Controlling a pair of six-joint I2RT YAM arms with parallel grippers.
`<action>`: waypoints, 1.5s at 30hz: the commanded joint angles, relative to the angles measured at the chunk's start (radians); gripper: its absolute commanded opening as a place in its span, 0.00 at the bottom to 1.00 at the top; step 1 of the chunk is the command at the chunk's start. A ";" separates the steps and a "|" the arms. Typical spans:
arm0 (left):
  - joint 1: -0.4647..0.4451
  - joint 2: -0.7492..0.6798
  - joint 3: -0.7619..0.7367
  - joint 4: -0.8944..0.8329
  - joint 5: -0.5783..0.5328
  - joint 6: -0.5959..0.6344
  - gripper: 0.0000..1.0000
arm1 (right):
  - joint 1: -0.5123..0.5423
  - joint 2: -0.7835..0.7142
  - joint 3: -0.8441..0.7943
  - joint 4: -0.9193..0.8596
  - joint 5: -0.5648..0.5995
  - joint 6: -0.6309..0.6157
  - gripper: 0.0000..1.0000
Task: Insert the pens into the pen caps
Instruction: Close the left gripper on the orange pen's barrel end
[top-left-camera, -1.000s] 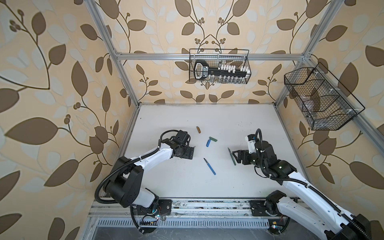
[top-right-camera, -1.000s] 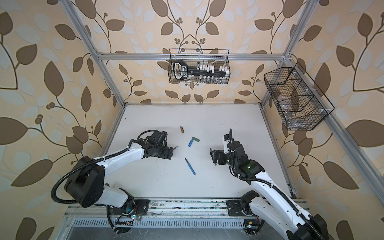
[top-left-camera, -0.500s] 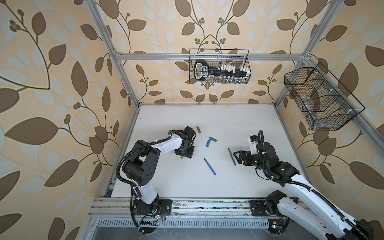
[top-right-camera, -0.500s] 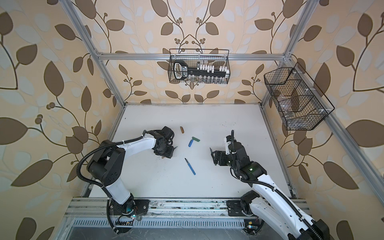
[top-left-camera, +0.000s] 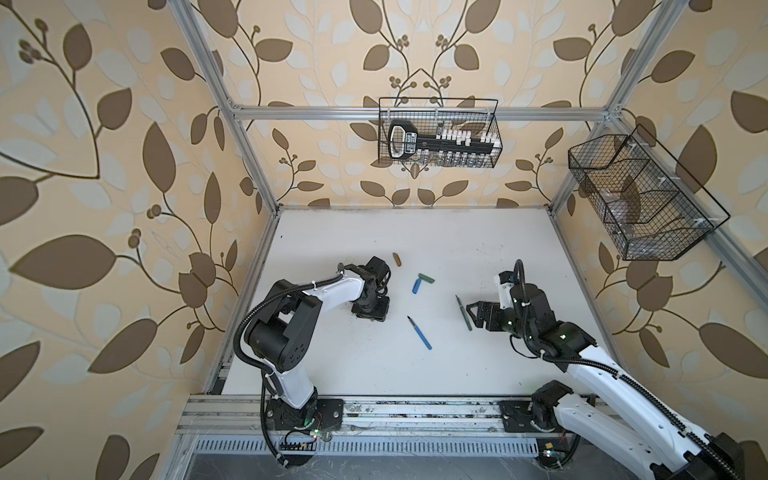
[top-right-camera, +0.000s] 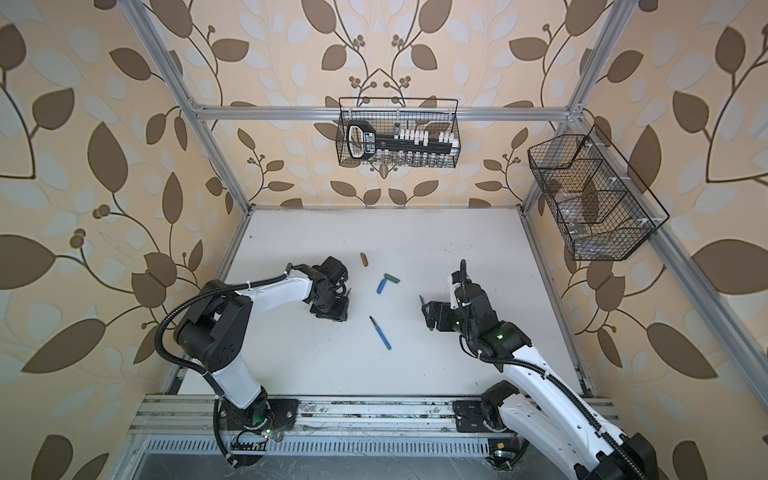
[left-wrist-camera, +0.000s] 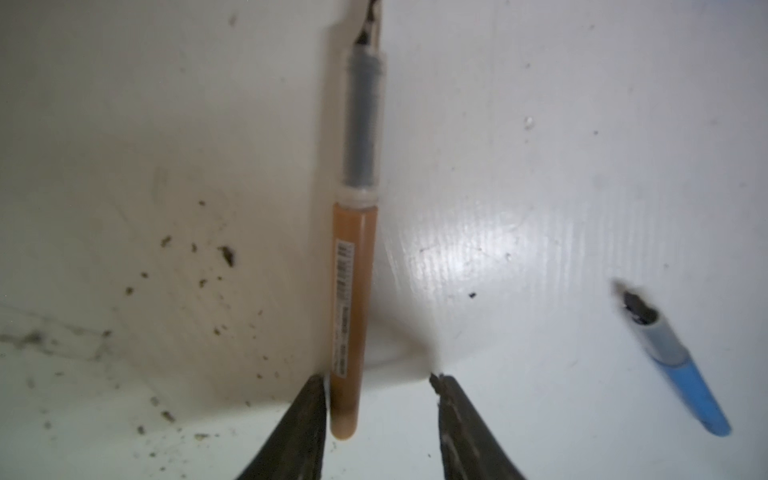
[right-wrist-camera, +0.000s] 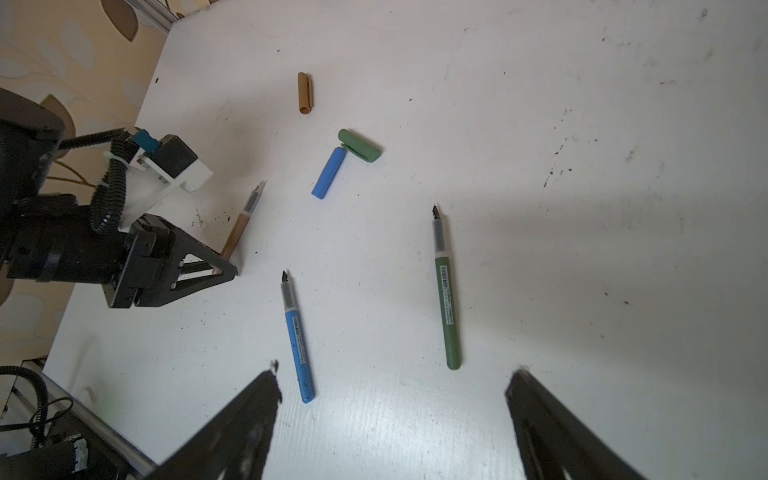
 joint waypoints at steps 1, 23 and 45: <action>-0.009 -0.034 -0.020 0.013 -0.019 -0.057 0.39 | 0.007 0.001 -0.009 0.004 0.004 0.013 0.88; -0.123 0.045 0.046 0.009 -0.235 -0.122 0.39 | 0.009 0.020 -0.013 0.018 0.001 0.013 0.89; -0.126 0.063 0.025 0.073 -0.237 -0.169 0.15 | 0.025 0.030 -0.010 0.036 0.001 0.030 0.89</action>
